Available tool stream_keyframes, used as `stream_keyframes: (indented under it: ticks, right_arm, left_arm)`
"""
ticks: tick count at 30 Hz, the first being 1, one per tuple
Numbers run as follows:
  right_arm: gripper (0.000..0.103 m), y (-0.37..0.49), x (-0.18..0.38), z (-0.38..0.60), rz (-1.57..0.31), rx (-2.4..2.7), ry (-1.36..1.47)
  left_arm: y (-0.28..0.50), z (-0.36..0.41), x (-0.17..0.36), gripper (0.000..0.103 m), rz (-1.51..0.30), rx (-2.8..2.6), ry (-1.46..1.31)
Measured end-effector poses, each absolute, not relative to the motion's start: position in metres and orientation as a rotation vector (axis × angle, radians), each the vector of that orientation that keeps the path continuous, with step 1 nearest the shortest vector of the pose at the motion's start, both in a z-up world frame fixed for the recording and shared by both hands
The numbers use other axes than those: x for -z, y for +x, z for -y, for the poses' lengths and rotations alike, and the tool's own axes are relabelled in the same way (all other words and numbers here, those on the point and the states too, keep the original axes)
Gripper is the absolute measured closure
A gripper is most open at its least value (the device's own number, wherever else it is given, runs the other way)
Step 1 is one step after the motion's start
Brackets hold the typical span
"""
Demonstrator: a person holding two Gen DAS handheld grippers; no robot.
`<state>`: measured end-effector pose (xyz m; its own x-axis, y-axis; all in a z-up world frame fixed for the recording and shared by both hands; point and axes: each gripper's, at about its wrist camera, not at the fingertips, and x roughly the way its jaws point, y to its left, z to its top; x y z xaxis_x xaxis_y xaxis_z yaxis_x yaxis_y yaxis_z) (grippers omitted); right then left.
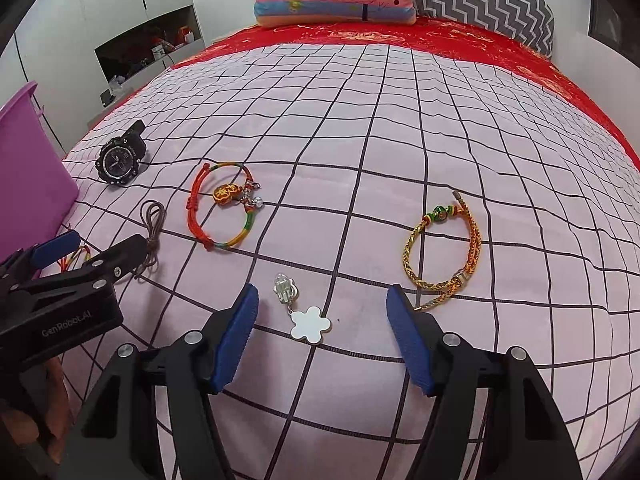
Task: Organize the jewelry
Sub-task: 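Grasp the brown cord necklace with left tool while right tool grasps white flower charm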
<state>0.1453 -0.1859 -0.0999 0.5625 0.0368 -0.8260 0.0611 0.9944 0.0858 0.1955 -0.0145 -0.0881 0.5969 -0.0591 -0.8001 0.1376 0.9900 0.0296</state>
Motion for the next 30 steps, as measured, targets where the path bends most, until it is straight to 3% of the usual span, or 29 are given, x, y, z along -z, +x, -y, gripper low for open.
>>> stream_keyframes:
  ticks: [10,14,17,21,25,30]
  right_arm:
    - [0.039,0.147,0.108,0.179,-0.965,0.030,0.045]
    - [0.048,0.147,0.109,0.171,-0.969,0.036,0.002]
    - [0.054,0.148,0.109,0.167,-0.973,0.025,-0.018]
    - [0.061,0.149,0.109,0.166,-0.979,0.023,-0.027]
    - [0.089,0.148,0.107,0.173,-0.974,0.062,-0.032]
    - [0.092,0.143,0.102,0.184,-0.967,0.046,0.024]
  left_arm:
    - [0.205,0.024,0.103,0.006,-0.956,0.116,0.110]
    - [0.206,0.035,0.107,0.009,-0.972,0.106,0.158]
    - [0.206,0.036,0.106,0.020,-0.990,0.132,0.137]
    - [0.199,0.046,0.102,0.054,-0.998,0.181,0.127]
    - [0.196,0.049,0.101,0.096,-1.012,0.211,0.085]
    - [0.190,0.039,0.098,0.096,-1.031,0.245,0.005]
